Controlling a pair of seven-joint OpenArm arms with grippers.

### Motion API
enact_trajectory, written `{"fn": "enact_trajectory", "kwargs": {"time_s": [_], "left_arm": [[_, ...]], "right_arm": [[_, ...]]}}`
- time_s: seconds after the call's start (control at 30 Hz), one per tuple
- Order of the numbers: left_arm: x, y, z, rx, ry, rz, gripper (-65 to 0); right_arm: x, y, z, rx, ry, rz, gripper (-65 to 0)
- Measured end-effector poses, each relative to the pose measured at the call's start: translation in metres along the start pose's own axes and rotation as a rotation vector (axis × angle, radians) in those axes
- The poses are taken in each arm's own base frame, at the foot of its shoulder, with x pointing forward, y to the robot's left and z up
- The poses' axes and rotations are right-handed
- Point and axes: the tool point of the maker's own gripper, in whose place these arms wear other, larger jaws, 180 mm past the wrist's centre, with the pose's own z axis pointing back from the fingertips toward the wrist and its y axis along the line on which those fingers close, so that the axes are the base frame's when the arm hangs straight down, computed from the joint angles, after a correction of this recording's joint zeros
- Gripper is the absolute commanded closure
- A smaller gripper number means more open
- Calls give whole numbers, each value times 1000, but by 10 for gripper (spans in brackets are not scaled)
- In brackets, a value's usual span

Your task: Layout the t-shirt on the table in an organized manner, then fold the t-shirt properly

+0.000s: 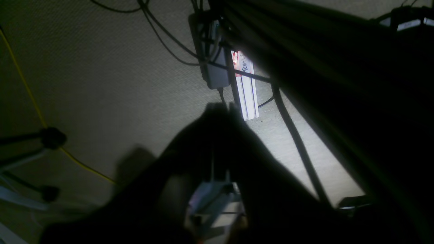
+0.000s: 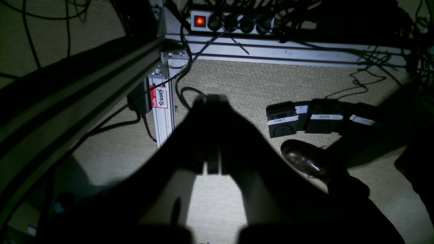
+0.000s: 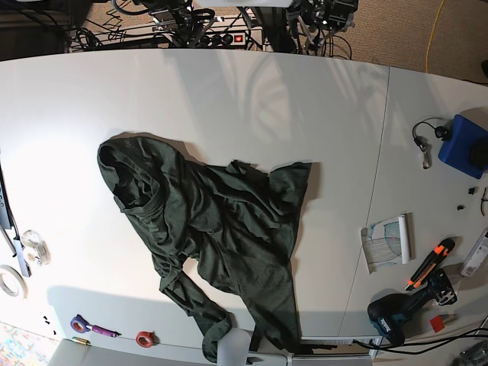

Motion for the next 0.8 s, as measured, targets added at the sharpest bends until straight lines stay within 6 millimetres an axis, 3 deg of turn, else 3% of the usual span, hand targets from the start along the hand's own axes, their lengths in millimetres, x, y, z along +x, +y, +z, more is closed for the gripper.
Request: {"fn": "enact_trajectory", "kwargs": {"time_s": [0.8], "left_arm": [[-1,-1,0,-5,9,17,-3]], "right_arm": [[1,0,0,0,-3,0,0]]}}
